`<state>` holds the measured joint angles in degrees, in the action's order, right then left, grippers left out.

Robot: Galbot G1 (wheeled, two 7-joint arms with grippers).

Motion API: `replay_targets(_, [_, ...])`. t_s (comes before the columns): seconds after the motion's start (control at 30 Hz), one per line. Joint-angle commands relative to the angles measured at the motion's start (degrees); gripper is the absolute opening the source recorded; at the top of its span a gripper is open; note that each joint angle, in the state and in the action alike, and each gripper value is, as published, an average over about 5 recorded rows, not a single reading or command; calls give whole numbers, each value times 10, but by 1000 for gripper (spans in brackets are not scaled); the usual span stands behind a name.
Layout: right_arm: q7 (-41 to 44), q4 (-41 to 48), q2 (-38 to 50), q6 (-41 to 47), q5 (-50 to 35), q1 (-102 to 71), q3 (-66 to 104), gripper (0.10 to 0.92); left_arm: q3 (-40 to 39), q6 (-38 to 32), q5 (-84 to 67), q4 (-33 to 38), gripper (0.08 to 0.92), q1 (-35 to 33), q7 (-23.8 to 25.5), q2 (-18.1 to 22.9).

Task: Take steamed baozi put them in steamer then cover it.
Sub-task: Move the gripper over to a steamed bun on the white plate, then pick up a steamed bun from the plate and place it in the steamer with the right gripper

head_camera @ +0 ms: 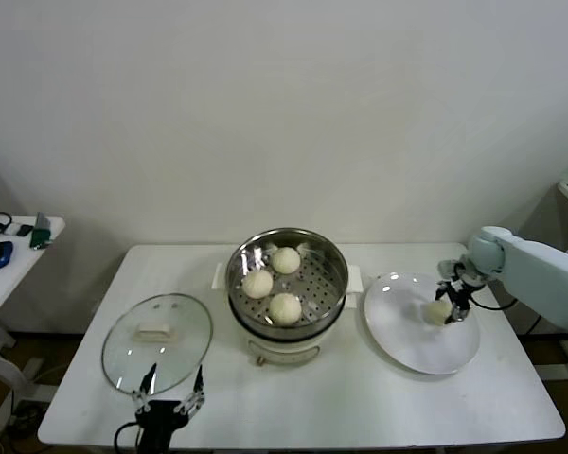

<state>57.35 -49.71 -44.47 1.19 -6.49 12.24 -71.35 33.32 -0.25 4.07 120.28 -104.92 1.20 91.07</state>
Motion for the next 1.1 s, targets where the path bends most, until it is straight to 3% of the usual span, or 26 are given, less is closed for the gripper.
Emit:
replay_targets(0.03, [8, -12, 0, 5, -24, 45, -28, 635, -1, 1, 0, 2, 823, 0, 0, -1])
replay_targets(0.37, [31, -188, -5, 31, -232, 403, -290, 619, -5, 1, -2, 11, 823, -2, 1, -6])
replay_targets(0.6, [40, -269, -75, 74, -362, 559, -329, 619, -9, 0, -7, 17, 823, 0, 2, -13])
replay_targets(0.83, [-1, -349, -144, 134, -442, 560, -297, 619, -10, -1, -8, 19, 823, 2, 1, -13])
replay_targets(1.1, [-75, -359, -197, 175, -423, 434, -261, 619, -12, -3, -8, 23, 823, -3, 0, -11])
